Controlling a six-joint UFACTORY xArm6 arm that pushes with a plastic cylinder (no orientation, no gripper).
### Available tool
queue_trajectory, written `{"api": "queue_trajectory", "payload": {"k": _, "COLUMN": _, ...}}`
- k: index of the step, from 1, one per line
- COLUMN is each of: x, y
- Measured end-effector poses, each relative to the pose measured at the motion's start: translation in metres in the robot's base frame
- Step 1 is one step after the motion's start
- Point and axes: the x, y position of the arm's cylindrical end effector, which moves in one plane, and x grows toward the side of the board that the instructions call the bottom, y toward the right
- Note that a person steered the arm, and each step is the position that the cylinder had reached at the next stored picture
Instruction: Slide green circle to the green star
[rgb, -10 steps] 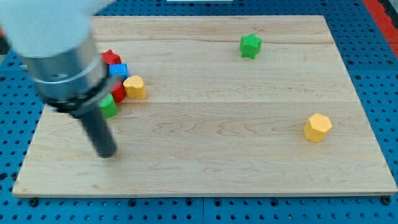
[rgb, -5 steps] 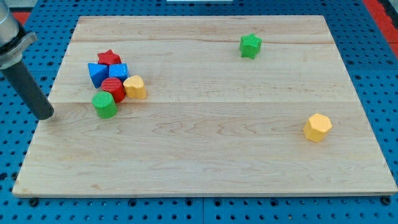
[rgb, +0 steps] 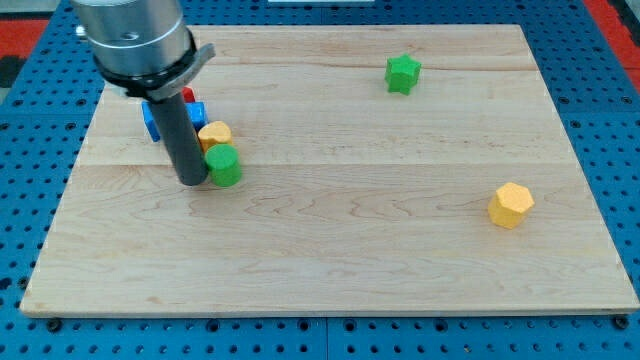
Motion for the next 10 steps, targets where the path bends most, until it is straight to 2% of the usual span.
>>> {"api": "queue_trajectory", "payload": {"k": 3, "x": -0.009, "y": 0.064}}
{"api": "queue_trajectory", "payload": {"k": 10, "x": -0.143, "y": 0.132}}
